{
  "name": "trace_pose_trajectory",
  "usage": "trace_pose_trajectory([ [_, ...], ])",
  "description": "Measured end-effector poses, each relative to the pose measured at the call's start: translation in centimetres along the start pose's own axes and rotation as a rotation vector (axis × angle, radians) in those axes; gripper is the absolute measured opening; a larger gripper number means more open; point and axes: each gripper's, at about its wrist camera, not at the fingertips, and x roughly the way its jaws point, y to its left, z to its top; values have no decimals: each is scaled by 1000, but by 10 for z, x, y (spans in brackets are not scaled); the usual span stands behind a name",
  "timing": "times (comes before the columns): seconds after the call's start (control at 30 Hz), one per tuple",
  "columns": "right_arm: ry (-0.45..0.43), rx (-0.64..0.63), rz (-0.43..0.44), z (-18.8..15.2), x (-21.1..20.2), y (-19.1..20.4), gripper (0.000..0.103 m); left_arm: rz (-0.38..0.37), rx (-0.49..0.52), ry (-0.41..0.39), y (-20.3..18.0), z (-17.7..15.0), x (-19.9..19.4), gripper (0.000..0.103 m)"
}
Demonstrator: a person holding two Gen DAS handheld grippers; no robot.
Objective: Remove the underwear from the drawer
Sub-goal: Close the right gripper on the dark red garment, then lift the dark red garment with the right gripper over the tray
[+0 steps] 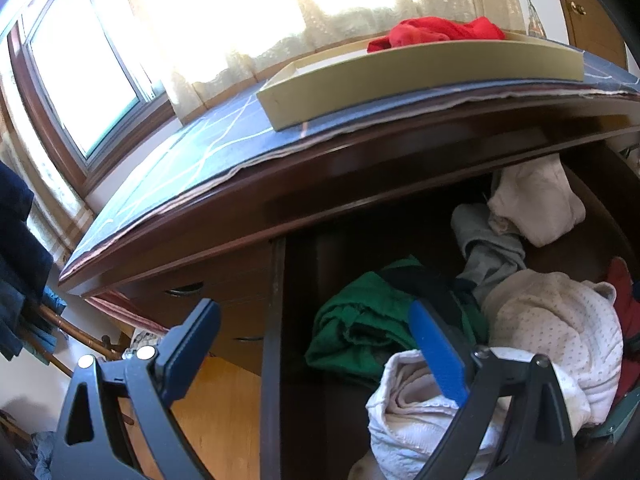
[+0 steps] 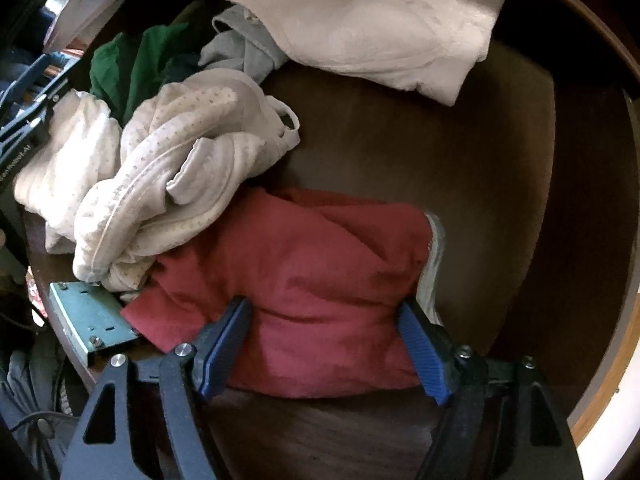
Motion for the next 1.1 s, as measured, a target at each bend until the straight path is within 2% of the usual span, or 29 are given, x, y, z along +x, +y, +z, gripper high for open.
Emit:
trace_pose_trajectory([
  [0.17,-7,-16,-1,7,3,4,75,-6,6,6,-1,1,2,96],
  [0.27,-50,-11,22,-1,-1,8,62,-15,-1,11,1,1,3,96],
  [0.3,-60,-2,29,-5,-3,8,61,-16,-3,12,1,1,4,96],
  [0.4,-110,17,21,-12,-7,8,50,-17,-2,10,1,1,3,96],
  [0.43,-132,22,12,-15,-10,9,43,-16,-2,9,1,1,4,96],
  [0.57,-223,56,13,-28,-21,11,32,-16,-3,9,1,1,4,96],
  [0.87,-415,148,62,-50,-65,4,28,-17,-3,9,1,1,4,96],
  [1.1,-557,133,-6,-62,-117,8,25,-19,-7,11,1,1,4,96],
])
